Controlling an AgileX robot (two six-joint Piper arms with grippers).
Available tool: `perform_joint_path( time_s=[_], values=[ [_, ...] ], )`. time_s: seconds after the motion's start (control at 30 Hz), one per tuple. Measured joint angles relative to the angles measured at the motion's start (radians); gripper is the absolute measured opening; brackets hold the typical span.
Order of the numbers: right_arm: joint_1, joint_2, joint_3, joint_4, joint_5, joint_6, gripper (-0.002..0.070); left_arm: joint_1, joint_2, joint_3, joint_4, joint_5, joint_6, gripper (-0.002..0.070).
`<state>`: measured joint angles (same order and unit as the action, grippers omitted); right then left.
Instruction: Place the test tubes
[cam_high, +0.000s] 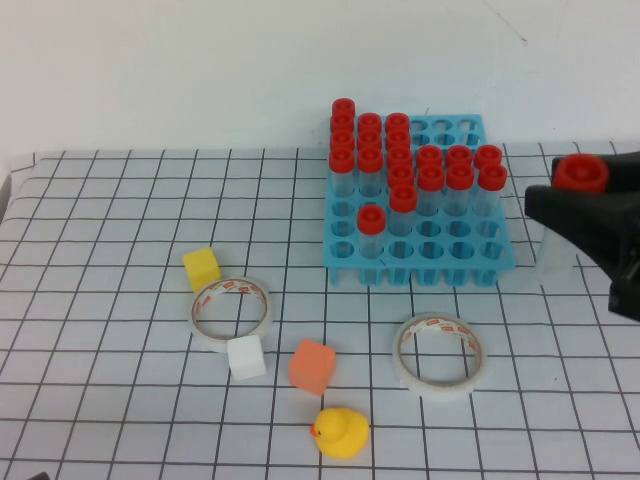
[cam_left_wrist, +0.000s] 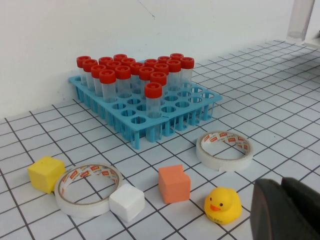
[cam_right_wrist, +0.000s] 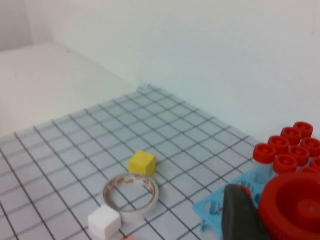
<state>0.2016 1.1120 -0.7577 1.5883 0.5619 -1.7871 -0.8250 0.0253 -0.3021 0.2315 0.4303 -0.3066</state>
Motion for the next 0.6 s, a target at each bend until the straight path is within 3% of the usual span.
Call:
perform_joint_path(
  time_s=[0.17,0.3,0.47,0.6],
  values=[
    [0.0,0.0,0.0,-0.094,0.003,0.058,0.027,0.0,0.0,0.0,0.0,0.0,-0.004,-0.0001],
    [0.027,0.008,-0.026,-0.333,-0.072,0.241,0.027,0.0,0.0,0.0,0.0,0.0,-0.004,0.0],
    [0.14,0.096,-0.033,-0.908,-0.469,1.048,0.027,0.0,0.0,0.0,0.0,0.0,-0.006,0.0],
    [0.197,0.196,-0.033,-1.195,-0.692,1.564,0.027,0.0,0.0,0.0,0.0,0.0,-0.006,-0.0001]
  ],
)
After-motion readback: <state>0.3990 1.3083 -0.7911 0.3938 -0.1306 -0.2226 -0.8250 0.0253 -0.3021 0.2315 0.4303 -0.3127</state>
